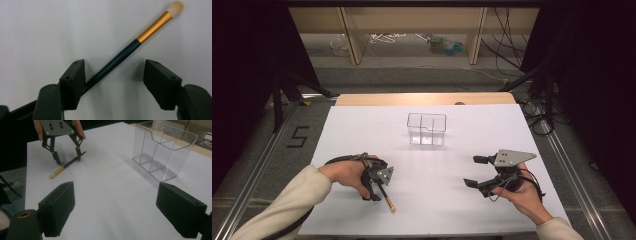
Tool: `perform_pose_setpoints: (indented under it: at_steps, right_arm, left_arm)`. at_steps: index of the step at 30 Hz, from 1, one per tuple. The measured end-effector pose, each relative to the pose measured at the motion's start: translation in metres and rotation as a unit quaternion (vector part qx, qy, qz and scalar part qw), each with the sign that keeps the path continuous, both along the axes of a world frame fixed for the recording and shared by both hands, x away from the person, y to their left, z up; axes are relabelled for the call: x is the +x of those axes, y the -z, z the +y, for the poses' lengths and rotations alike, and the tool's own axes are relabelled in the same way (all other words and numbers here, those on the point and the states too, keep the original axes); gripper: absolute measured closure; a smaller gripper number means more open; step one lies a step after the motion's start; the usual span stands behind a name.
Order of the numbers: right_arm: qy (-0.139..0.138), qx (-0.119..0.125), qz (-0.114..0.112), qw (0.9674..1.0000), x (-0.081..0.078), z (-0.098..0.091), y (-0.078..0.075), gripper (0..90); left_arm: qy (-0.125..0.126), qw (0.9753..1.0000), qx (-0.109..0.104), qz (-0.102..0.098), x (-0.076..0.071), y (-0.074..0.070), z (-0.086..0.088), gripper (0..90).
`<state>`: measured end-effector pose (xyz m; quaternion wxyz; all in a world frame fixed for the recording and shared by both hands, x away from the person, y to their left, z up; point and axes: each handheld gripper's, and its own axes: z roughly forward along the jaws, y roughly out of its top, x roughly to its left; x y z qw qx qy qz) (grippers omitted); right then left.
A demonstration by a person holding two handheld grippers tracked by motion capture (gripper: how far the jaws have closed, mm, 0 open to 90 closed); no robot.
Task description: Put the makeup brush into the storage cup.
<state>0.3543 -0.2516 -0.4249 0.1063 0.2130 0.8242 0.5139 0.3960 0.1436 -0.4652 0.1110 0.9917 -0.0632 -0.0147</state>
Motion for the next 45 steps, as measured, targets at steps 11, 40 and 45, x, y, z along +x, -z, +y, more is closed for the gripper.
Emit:
perform_pose_setpoints:
  at_steps: [11, 40, 45]
  right_arm:
    - [0.0, 0.0, 0.001, 1.0, 0.0, 0.001, 0.0, 16.1]
    - [0.005, -0.001, -0.002, 1.0, 0.001, 0.001, 0.003, 16.0]
    - [0.005, -0.007, 0.004, 1.0, 0.001, 0.001, 0.002, 16.0]
  left_arm:
    - [-0.01, 0.9992, 0.037, -0.005, -0.005, -0.004, -0.009, 56.0]
    - [-0.026, 0.9971, 0.072, -0.009, -0.008, -0.006, -0.013, 82.8]
    - [-0.032, 0.9971, 0.068, -0.009, -0.008, -0.006, -0.012, 82.8]
